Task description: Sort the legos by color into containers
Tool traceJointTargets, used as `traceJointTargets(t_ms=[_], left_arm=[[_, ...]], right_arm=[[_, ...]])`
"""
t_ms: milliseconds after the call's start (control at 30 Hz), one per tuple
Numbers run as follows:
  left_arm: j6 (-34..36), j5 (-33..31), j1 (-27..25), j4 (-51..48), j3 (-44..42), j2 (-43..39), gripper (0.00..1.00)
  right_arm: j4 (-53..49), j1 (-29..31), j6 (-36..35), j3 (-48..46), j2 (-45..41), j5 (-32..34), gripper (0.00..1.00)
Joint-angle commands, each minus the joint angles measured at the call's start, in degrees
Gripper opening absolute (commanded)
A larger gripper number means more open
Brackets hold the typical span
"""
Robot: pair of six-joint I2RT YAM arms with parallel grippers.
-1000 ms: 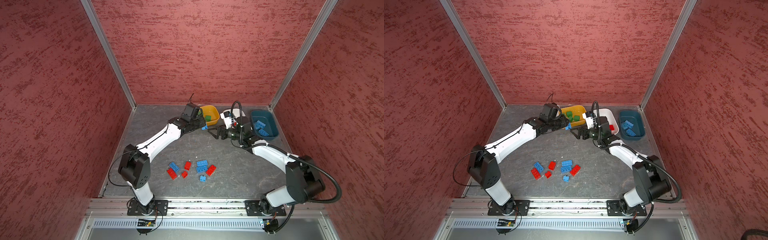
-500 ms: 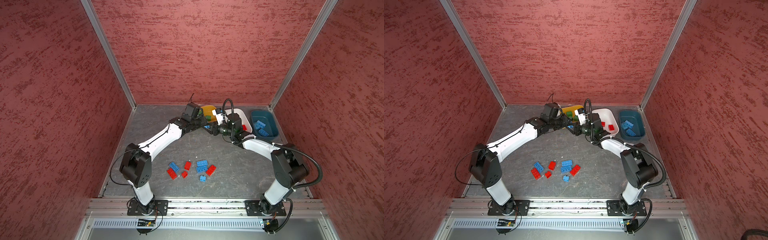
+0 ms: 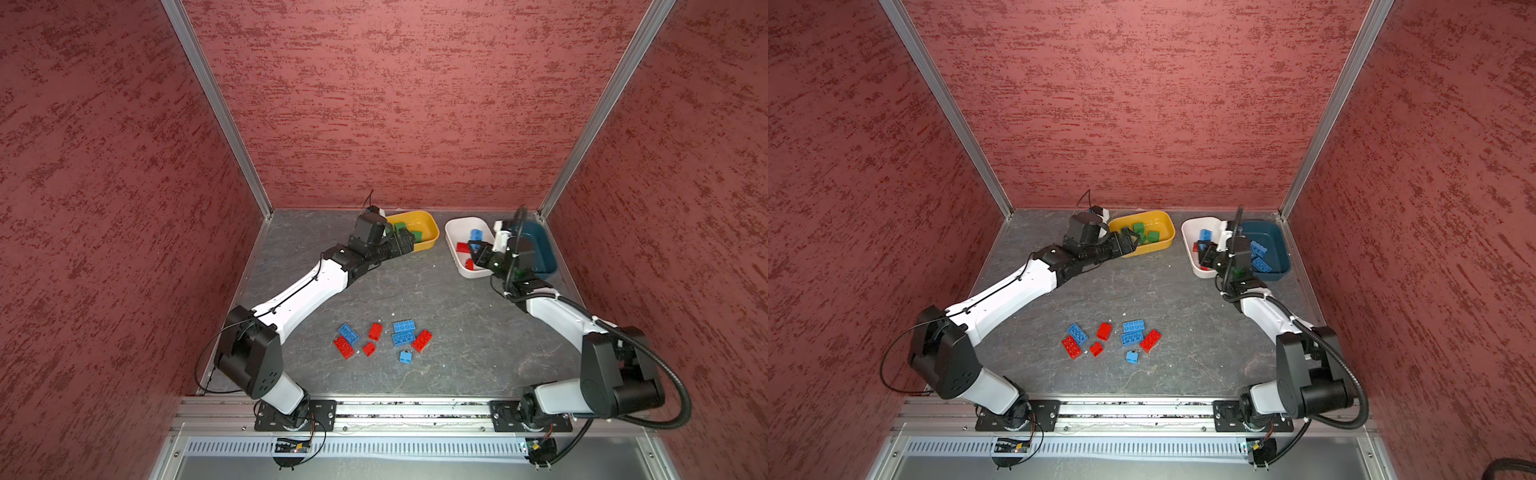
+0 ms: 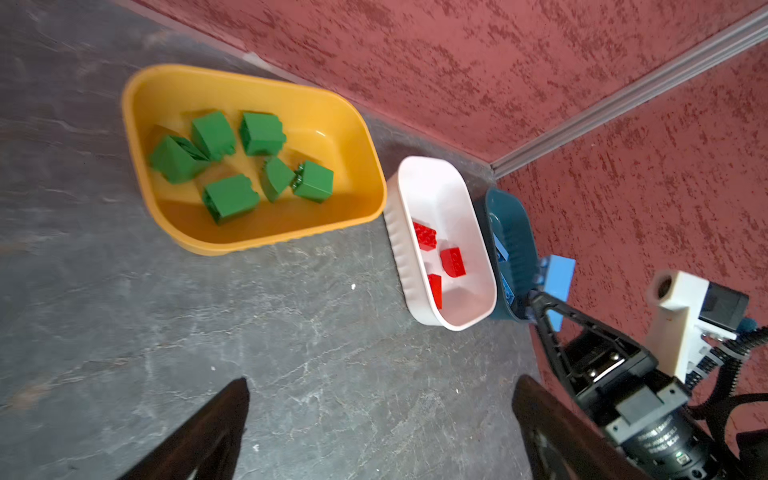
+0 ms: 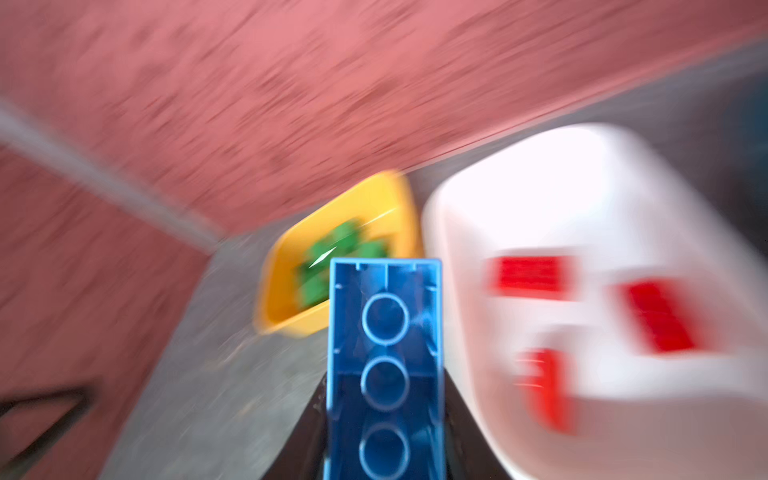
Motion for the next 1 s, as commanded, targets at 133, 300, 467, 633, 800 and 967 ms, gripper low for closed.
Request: traceJointTargets(t_ms=[133, 300, 467, 633, 800, 967], left_arm=[[-1.85, -2.05, 4.19, 3.0, -8.5, -5.27, 1.0], [-4.39, -4.25, 5.97, 1.86, -10.91, -7.06, 0.99], [-5.75, -4.88, 7.54, 0.39, -12.49, -8.24, 1.0], [-6.12, -5.92, 7.79, 0.37, -13.81, -9.15, 1.0], [-5.45, -6.43, 7.43, 0.13, -13.99, -9.3, 0.99], [-5.17, -6.24, 7.38, -0.15, -14.0, -9.06, 0.99]], right_arm=[[-10.44, -7.36, -8.25, 3.47, -0.41, 15.83, 0.22], [-11.0, -11.92, -10.42, 7.43, 5.41, 17.39, 0.23], [-13.51, -15.41, -13.13, 14.07, 13.63, 17.5, 0.25], [-17.82, -18.14, -16.95, 24.16, 23.62, 17.86, 0.28], [-25.77, -18.8, -21.88, 36.57, 33.67, 24.3, 0.48], [-31.34, -18.86, -24.06, 41.66, 36.3, 24.44, 0.66]])
